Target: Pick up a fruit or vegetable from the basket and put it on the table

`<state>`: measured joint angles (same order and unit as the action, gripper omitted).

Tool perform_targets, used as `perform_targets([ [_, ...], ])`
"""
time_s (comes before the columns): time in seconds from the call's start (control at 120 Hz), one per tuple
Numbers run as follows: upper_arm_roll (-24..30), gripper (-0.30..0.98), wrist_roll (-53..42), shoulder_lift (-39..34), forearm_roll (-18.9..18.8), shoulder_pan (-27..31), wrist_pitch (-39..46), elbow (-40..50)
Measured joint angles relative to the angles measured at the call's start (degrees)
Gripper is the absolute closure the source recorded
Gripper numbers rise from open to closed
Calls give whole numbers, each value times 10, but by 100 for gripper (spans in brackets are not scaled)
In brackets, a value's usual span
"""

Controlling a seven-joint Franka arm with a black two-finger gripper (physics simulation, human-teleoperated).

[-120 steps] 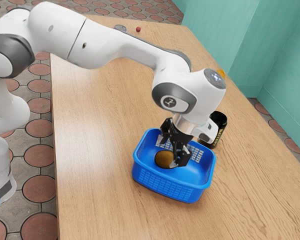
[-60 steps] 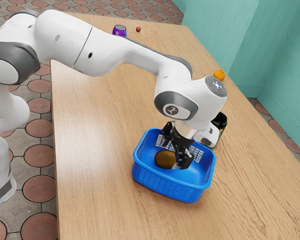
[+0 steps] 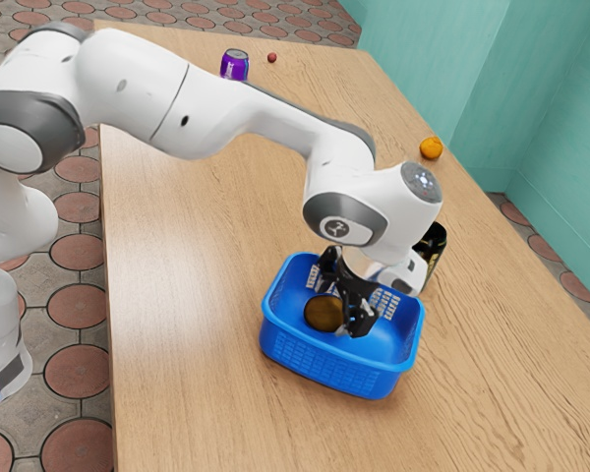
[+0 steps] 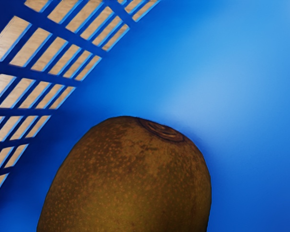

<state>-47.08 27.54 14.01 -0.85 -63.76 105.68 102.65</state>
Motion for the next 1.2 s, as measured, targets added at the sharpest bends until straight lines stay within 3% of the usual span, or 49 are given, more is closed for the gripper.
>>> perform_targets([
  [0.233, 1, 10, -6, 14, 1, 5, 11, 1],
  [0.583, 1, 39, -9, 20, 0, 8, 16, 1],
  [0.967, -5, 42, -11, 18, 5, 10, 10, -3],
  [1.042, -7, 49, -12, -4, 2, 10, 1, -9],
  [1.142, -28, 50, -13, -42, -9, 9, -27, -54],
  [1.2, -52, 42, -16, -49, -17, 9, -48, -96],
])
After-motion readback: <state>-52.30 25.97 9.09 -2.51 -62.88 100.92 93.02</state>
